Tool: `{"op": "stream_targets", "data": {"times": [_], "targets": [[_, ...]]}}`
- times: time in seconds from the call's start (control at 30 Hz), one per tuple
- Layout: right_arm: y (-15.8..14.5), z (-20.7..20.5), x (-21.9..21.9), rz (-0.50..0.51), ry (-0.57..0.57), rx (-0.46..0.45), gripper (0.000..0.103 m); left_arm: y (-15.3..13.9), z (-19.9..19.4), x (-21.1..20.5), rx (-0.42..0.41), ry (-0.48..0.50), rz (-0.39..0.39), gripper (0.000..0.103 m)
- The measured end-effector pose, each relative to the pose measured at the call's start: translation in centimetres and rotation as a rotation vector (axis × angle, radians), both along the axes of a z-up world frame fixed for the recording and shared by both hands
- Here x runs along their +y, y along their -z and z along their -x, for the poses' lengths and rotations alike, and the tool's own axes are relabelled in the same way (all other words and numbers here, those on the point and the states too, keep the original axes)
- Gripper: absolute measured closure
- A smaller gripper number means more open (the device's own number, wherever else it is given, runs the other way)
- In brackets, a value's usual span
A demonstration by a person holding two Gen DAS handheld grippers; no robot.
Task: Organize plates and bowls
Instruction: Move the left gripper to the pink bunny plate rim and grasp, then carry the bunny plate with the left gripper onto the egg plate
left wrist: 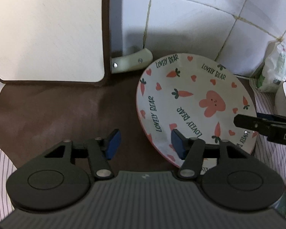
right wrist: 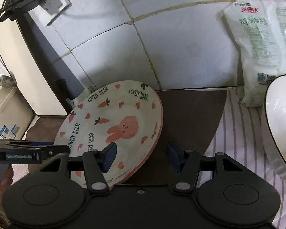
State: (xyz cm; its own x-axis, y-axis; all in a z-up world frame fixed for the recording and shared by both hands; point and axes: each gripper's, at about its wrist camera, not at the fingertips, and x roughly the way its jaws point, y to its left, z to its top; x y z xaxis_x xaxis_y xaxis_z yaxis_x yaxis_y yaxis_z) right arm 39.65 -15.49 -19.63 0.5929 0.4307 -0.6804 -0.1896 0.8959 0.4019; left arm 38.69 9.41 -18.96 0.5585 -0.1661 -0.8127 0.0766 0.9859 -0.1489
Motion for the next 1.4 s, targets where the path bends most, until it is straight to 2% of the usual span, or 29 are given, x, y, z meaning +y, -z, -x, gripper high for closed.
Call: {"op": "stream_targets", "data": {"times": [0.13, 0.3, 0.33, 0.37, 0.4, 0.47, 0.7, 0.77, 0.87, 1.4], "targets": [[0.0, -0.2, -0.2, -0.013, -0.001, 0.011, 0.040, 0.1, 0.0, -0.6, -0.004, 0.000, -0.019, 0.056], [0.3, -0.5, -0.2, -0.019, -0.009, 0.006, 0.043, 0.2, -0.1, -0.8, -0.005, 0.006, 0.029, 0.076], [0.3, -0.5, -0.2, -0.019, -0.005, 0.003, 0.045, 0.2, 0.0, -1.0, -0.006, 0.005, 0.027, 0.076], [0.4, -0.6, -0.2, -0.020, -0.002, 0.003, 0.053, 0.2, 0.0, -1.1, -0.009, -0.001, 0.019, 0.076], [0.5, -0.6, -0.2, -0.018, -0.003, 0.005, 0.066, 0.1, 0.1, -1.2, -0.011, -0.006, 0.016, 0.076], [0.7, -0.8, 0.0, 0.007, 0.000, 0.008, 0.079, 0.1, 0.1, -1.1, -0.016, -0.015, 0.022, 0.076], [0.6, -1.0, -0.4, -0.016, 0.028, 0.037, 0.081, -0.8, 0.8, -1.4, 0.003, -0.024, 0.021, 0.078], [0.0, -0.6, -0.7, -0.036, 0.030, 0.019, 0.081, -1.8, 2.0, -1.5, -0.036, -0.007, 0.009, 0.078], [-1.0, 0.3, -1.1, -0.070, 0.042, 0.018, 0.081, -3.1, 3.4, -1.4, -0.038, -0.006, 0.014, 0.078], [-9.2, 14.9, -1.4, -0.133, 0.138, -0.105, 0.081, -11.6, 15.6, -0.9, -0.073, 0.027, 0.033, 0.078]]}}
